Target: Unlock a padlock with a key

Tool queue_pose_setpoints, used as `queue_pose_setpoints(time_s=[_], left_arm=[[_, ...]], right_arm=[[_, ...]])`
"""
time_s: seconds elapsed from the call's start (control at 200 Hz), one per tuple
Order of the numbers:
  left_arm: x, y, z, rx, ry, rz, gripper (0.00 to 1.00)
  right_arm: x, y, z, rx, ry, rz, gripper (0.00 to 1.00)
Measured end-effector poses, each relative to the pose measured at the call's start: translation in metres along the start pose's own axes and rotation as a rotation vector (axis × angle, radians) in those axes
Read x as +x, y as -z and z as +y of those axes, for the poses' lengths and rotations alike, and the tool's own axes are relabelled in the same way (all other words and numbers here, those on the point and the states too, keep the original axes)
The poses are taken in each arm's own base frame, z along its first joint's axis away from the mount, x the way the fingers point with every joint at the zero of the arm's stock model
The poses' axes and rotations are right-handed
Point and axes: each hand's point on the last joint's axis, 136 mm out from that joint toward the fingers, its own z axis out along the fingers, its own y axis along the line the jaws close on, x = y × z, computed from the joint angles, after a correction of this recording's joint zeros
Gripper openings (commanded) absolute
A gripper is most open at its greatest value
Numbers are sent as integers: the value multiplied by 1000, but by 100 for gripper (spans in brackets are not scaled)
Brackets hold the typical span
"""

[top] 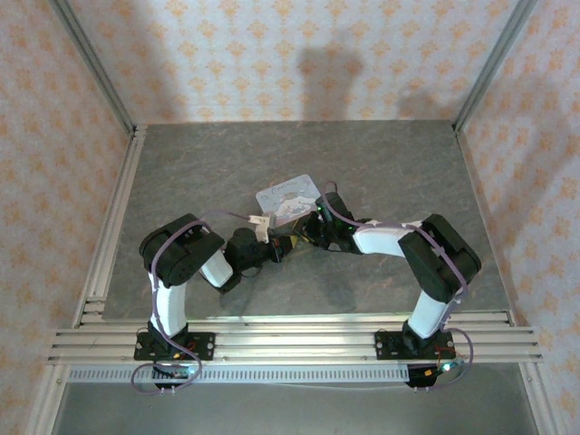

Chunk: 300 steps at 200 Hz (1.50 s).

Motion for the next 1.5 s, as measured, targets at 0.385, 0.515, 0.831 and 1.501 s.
queue_pose_setpoints(time_s=[0.385,0.515,0.831,1.501], left_arm=[[0,12,1,-30,6,1,25],[-1,15,-3,-23,28,2,37],[-8,26,-13,-8,112,-19,39],[5,21,3,-50,197,12,33]], right_arm=[[8,0,3,-9,16,35,0],[8,-1,3,-9,9,34,0],[7,1,2,-20,-19,19,0],[10,1,4,-64,-69,27,0]])
